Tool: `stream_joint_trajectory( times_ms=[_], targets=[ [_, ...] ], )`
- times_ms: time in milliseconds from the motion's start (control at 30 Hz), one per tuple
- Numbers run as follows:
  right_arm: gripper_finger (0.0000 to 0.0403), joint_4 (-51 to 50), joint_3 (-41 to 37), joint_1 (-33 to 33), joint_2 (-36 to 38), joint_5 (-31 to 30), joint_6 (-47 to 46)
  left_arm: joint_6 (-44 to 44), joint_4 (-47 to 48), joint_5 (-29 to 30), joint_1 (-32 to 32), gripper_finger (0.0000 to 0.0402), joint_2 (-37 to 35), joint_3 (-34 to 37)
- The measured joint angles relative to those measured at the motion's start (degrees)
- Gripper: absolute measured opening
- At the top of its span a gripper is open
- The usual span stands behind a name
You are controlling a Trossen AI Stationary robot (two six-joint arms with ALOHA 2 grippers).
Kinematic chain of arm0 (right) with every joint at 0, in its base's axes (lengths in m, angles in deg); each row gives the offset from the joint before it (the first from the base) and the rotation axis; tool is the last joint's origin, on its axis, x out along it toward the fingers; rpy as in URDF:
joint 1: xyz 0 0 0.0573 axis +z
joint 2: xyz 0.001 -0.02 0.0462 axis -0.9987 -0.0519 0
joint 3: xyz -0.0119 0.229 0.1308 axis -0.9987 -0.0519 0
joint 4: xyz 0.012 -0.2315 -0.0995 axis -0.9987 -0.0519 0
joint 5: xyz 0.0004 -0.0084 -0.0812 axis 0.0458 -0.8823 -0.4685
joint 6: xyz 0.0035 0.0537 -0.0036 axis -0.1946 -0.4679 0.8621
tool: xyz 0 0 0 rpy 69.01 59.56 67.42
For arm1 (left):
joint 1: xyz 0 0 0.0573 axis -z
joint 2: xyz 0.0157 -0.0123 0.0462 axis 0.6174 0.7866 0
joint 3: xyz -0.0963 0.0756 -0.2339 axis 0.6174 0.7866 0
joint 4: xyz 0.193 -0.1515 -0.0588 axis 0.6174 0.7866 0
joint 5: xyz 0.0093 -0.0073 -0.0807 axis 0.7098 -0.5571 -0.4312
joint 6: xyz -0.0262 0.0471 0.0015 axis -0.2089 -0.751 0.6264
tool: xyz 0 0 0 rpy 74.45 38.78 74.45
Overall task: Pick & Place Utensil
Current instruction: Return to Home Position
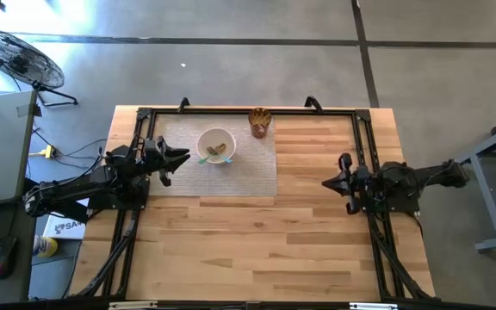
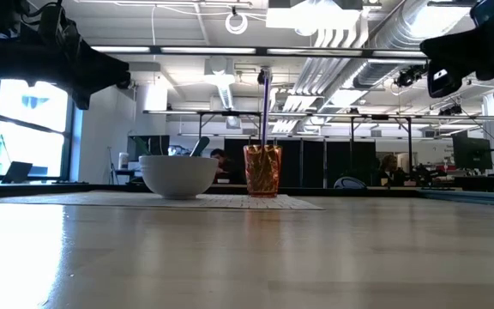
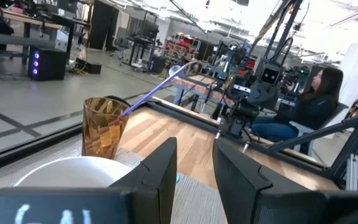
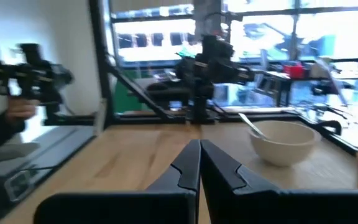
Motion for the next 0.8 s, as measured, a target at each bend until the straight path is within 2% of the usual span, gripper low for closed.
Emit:
stream_joint_trajectory(
  times_ms=[67, 267, 433, 567, 667, 800],
  targets=[
    [0.0003, 2.86, -1.96, 0.02, 0.21, 1.83, -0.19, -0.02, 0.00, 0.00, 0.00, 0.0101, -0.02, 0.00],
    [0.0002, 1.43, -2.15, -0.63, -0.47, 2.18, -0.24, -0.04, 0.00, -0.17, 0.00, 0.0101, 0.00, 0.00],
    [0.0005, -0.86, -2.15, -0.72, -1.22, 2.84, 1.06, -0.52, -0.02, -3.62, 0.02, 0.0101, -0.02, 0.00],
    [0.0001, -0.99, -2.15, -0.72, -1.45, 2.92, 1.08, -0.21, -2.75, 0.07, 0.68, 0.0101, -0.04, 0.86],
    [0.0001, -1.08, -2.15, -0.74, -1.45, 2.89, 1.09, -0.29, -7.63, 2.02, 3.48, 0.0101, 0.02, 3.10],
    [0.0004, -1.14, -2.15, -0.72, -1.46, 2.87, 1.33, -3.35, -6.89, 4.04, 8.64, 0.0101, -0.04, 3.06]
  ],
)
